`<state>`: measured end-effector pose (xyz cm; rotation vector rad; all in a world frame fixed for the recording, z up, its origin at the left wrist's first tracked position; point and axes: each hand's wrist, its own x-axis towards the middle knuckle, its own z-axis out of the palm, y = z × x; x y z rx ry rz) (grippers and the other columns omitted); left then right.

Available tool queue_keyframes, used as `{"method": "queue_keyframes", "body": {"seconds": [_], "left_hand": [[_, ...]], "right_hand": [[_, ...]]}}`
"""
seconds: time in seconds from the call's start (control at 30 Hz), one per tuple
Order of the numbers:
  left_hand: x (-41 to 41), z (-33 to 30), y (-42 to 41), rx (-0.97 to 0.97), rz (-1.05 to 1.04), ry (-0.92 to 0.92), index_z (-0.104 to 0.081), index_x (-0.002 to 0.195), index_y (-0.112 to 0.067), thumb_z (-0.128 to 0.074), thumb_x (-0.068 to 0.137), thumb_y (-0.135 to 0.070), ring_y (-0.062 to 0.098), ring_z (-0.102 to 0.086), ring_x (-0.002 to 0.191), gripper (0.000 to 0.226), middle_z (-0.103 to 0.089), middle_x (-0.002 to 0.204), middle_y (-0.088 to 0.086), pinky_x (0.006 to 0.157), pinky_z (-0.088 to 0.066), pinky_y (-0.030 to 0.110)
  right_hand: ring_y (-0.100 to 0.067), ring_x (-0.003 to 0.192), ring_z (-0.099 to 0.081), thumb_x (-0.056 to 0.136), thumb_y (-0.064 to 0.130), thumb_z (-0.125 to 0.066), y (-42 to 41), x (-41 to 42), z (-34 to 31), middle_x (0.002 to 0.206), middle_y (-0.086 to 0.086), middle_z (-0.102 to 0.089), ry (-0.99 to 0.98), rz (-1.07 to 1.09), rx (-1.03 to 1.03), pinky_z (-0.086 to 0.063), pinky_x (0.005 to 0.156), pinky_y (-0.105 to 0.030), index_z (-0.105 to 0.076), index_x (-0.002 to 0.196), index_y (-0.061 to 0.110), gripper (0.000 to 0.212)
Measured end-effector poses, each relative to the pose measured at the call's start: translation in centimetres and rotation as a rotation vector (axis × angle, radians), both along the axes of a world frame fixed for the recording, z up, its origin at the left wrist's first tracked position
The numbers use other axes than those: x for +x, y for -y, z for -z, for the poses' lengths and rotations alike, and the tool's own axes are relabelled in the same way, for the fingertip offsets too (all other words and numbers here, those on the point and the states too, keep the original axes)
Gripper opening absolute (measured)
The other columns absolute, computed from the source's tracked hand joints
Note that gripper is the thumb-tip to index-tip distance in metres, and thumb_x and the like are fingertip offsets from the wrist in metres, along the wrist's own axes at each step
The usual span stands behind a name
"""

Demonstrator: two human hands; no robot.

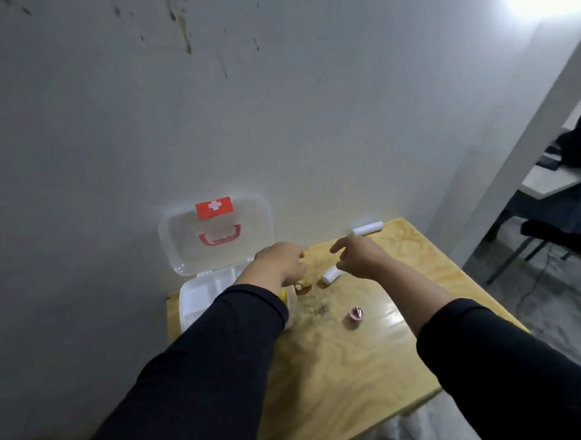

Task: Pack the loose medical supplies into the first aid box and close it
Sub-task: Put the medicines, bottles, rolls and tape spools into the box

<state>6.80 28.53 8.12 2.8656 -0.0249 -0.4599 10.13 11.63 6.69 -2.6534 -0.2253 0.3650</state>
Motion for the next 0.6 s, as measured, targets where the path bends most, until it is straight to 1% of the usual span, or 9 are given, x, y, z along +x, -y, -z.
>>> {"method": "queue_keyframes", "body": {"seconds": [0.1,0.2,0.27,0.33,0.43,0.47,0.53,0.57,0.6], "left_hand": [[2.3,1.1,2.0,0.004,-0.004,-0.041,-0.049,0.138,-0.025,-0.044,0.094,-0.033,0.026,-0.052,0.125,0.046,-0.053,0.142,-0.001,0.099,-0.044,0.036],[4.8,2.2,3.9,0.002,-0.026,-0.077,-0.049,0.139,-0.025,-0.044,0.094,-0.033,0.026,-0.053,0.124,0.047,-0.054,0.141,-0.001,0.100,-0.046,0.037],[6.2,3.0,5.0,-0.015,-0.069,-0.090,-0.050,0.138,-0.024,-0.044,0.093,-0.033,0.026,-0.054,0.123,0.046,-0.055,0.140,0.001,0.100,-0.046,0.037],[7.4,3.7,5.9,-0.021,-0.099,-0.106,-0.049,0.139,-0.022,-0.042,0.096,-0.034,0.026,-0.054,0.123,0.045,-0.054,0.141,0.002,0.099,-0.046,0.037],[8.9,5.0,6.9,-0.030,-0.168,-0.119,-0.047,0.140,-0.020,-0.039,0.098,-0.037,0.026,-0.052,0.126,0.047,-0.052,0.143,0.002,0.101,-0.045,0.037],[9.3,5.5,7.1,-0.037,-0.201,-0.118,-0.047,0.141,-0.020,-0.039,0.098,-0.037,0.025,-0.052,0.126,0.047,-0.052,0.143,0.002,0.100,-0.045,0.036],[10.0,6.4,7.5,-0.051,-0.268,-0.121,-0.049,0.139,-0.020,-0.039,0.098,-0.037,0.025,-0.053,0.124,0.045,-0.053,0.141,0.001,0.095,-0.046,0.035],[10.1,6.9,7.7,-0.059,-0.300,-0.130,-0.052,0.136,-0.021,-0.039,0.098,-0.038,0.025,-0.055,0.119,0.043,-0.055,0.139,0.000,0.089,-0.046,0.033],[10.2,7.4,7.9,-0.072,-0.330,-0.139,-0.057,0.127,-0.021,-0.038,0.098,-0.039,0.025,-0.057,0.111,0.039,-0.058,0.134,0.000,0.082,-0.045,0.032]], "right_hand": [[-0.024,0.105,-0.063,0.086,0.007,-0.055,3.1,2.6,0.8,0.119,-0.009,-0.065,-0.012,-0.012,-0.059,-0.053,0.087,-0.034,-0.061,0.121,0.024,0.039],[-0.023,0.107,-0.062,0.088,0.006,-0.052,5.9,5.9,2.0,0.121,-0.009,-0.062,-0.030,-0.024,-0.112,-0.054,0.091,-0.036,-0.060,0.122,0.027,0.041],[-0.023,0.106,-0.063,0.088,0.005,-0.051,7.5,8.4,2.8,0.128,-0.010,-0.055,-0.039,-0.043,-0.136,-0.053,0.090,-0.033,-0.060,0.122,0.029,0.043],[-0.023,0.105,-0.064,0.085,0.003,-0.050,8.8,10.8,3.5,0.133,-0.010,-0.052,-0.032,-0.069,-0.127,-0.053,0.084,-0.028,-0.062,0.120,0.029,0.045],[-0.022,0.109,-0.062,0.083,-0.001,-0.049,10.2,14.1,4.6,0.131,-0.007,-0.059,-0.007,-0.133,-0.101,-0.053,0.088,-0.030,-0.063,0.118,0.025,0.046],[-0.022,0.109,-0.061,0.083,-0.001,-0.048,10.6,15.2,5.0,0.130,-0.006,-0.059,0.001,-0.152,-0.094,-0.053,0.087,-0.030,-0.063,0.118,0.024,0.045],[-0.023,0.109,-0.060,0.084,-0.003,-0.047,11.0,17.1,6.0,0.130,-0.006,-0.058,0.016,-0.196,-0.089,-0.050,0.079,-0.027,-0.063,0.118,0.023,0.046],[-0.024,0.110,-0.059,0.083,-0.005,-0.045,11.2,18.0,6.5,0.129,-0.006,-0.057,0.020,-0.223,-0.097,-0.048,0.076,-0.026,-0.063,0.117,0.022,0.047],[-0.025,0.109,-0.059,0.081,-0.006,-0.044,11.3,18.8,7.0,0.127,-0.006,-0.058,0.024,-0.254,-0.108,-0.048,0.075,-0.027,-0.063,0.117,0.021,0.049]]}}
